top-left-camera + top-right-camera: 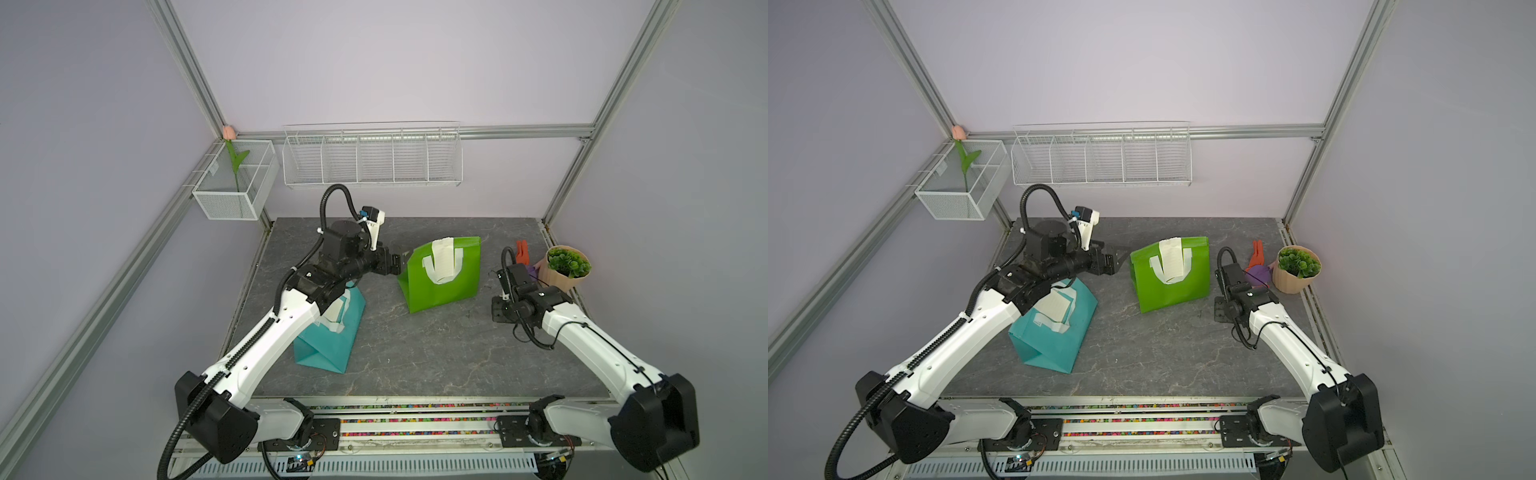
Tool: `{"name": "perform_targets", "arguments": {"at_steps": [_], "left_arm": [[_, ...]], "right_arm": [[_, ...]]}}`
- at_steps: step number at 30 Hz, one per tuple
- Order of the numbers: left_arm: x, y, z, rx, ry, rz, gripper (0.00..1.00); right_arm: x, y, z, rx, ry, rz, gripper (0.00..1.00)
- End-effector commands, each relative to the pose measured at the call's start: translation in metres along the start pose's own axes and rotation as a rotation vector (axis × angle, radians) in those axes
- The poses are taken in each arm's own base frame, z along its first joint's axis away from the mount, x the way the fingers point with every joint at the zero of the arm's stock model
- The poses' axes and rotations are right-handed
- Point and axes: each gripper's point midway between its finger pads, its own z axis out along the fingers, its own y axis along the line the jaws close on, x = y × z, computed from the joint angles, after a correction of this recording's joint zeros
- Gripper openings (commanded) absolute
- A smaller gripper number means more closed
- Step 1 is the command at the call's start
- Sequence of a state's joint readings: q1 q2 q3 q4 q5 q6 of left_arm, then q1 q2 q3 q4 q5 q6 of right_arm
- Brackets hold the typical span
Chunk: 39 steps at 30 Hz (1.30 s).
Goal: Staple the receipts to the bags
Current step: Place the stapler at the center of the board, then reset both arms
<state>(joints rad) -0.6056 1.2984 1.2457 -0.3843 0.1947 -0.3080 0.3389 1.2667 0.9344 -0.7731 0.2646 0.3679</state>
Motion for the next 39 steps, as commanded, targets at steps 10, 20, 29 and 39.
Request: {"name": "perform_targets", "arguments": {"at_steps": [10, 20, 29, 39], "left_arm": [[0.059, 0.083, -0.061, -0.300, -0.017, -0.072, 0.99], [-0.023, 0.121, -0.156, -0.651, -0.347, 0.226, 0.99], [0.023, 0.232, -0.179, -0.793, -0.508, 0.086, 1.00], [0.086, 0.293, -0.106, -0.771, -0.375, 0.072, 1.00]], "right_arm": [[0.002, 0.004, 0.054, -0.027, 0.132, 0.022, 0.50], [-0.051, -0.013, 0.013, 0.007, -0.175, 0.026, 0.90], [-0.078, -0.063, -0.007, 0.221, -0.503, 0.008, 0.89], [-0.076, -0.082, 0.034, 0.266, -0.637, 0.007, 0.89]]}}
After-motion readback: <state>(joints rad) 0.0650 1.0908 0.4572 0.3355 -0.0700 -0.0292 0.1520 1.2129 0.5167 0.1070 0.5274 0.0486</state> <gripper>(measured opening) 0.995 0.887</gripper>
